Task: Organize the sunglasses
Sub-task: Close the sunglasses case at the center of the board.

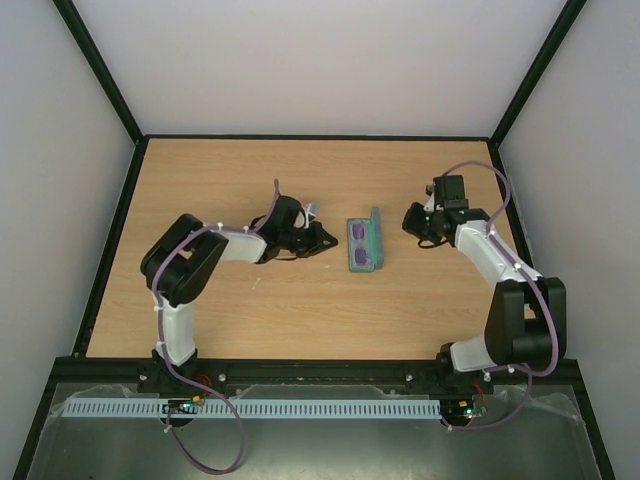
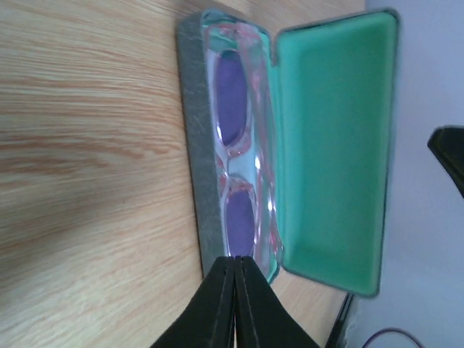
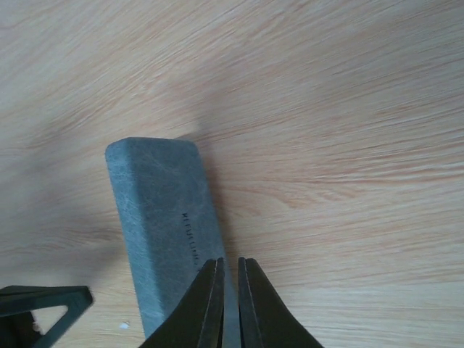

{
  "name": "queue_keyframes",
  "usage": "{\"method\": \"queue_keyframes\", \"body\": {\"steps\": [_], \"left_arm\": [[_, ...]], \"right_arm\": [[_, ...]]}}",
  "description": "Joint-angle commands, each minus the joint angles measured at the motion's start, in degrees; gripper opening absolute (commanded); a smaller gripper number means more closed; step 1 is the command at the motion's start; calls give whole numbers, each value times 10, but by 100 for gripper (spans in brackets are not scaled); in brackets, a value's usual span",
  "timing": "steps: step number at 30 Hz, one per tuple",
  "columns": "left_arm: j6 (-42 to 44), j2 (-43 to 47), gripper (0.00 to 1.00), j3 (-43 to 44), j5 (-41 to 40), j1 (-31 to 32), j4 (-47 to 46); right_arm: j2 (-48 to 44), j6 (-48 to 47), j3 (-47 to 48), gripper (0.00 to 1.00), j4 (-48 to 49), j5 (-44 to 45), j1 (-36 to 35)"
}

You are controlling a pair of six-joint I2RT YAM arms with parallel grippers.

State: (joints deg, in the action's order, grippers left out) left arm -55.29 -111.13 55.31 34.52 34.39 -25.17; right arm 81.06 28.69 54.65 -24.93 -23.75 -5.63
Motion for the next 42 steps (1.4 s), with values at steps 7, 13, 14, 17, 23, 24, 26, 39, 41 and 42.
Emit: {"method": "queue_keyframes", "body": {"steps": [7, 13, 14, 17, 23, 24, 26, 39, 41, 42], "left_arm": [[-14, -77, 2, 44, 8, 24, -51], [-19, -108, 2, 50, 0, 27, -56], [-19, -111, 2, 51, -2, 26, -55], [-15, -120, 2, 58, -5, 26, -49], [0, -137, 2, 80, -3, 27, -24], [0, -139, 2, 82, -2, 27, -24], [1, -142, 2, 85, -1, 27, -23], [5, -99, 3, 40, -13, 25, -11], [11, -63, 10, 0, -22, 23, -3], [15, -41, 15, -20, -34, 21, 5]], "right_arm": [[50, 12, -21, 7, 84, -99, -2], [73, 12, -14, 7, 87, -102, -35], [79, 12, -10, 7, 85, -99, -43], [93, 16, -4, 7, 88, -92, -67], [112, 28, -2, 7, 98, -77, -108], [113, 30, -3, 7, 101, -73, -115], [119, 32, -3, 7, 103, -67, -127], [123, 24, 13, 9, 80, -8, -159], [114, 18, 30, 16, 60, 15, -159], [112, 13, 43, 18, 48, 24, -158]]}}
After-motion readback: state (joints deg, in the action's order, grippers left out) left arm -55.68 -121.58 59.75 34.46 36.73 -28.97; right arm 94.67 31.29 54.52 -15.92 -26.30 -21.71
